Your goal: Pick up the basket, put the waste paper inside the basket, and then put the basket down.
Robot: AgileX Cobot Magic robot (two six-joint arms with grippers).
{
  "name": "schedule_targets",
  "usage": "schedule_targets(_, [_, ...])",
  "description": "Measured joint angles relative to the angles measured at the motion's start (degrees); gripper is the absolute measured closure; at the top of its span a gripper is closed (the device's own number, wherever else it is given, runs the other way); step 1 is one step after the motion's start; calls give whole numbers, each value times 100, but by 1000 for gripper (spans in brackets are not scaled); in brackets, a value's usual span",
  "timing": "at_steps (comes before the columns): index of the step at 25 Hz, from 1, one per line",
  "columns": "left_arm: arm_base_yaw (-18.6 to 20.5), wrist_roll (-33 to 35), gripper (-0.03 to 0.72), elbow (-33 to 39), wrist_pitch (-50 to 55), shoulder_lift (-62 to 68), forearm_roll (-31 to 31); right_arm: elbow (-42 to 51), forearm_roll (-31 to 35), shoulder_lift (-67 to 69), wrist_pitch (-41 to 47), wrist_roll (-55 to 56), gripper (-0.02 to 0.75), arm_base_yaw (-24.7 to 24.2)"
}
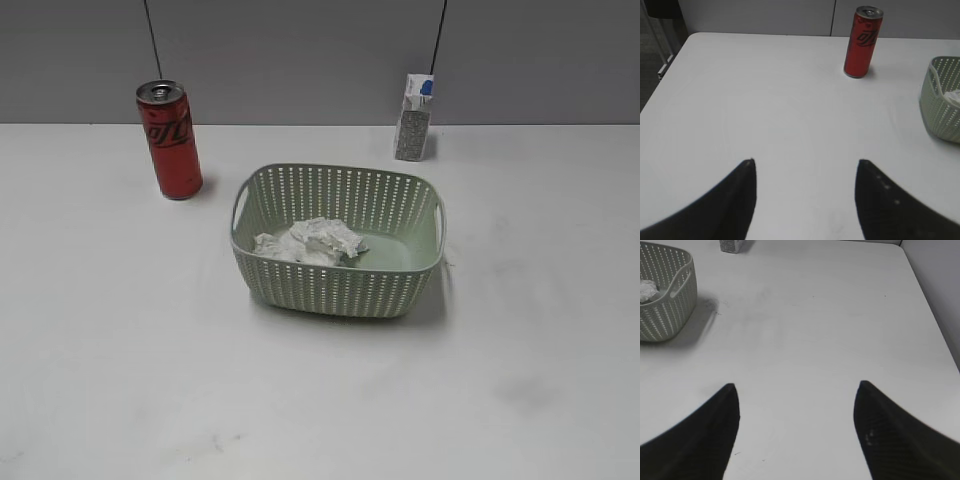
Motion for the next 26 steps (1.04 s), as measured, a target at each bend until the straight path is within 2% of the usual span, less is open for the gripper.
schedule_targets(26, [0, 0, 387, 0, -15, 0, 0, 0, 0, 0, 0, 5, 197, 0])
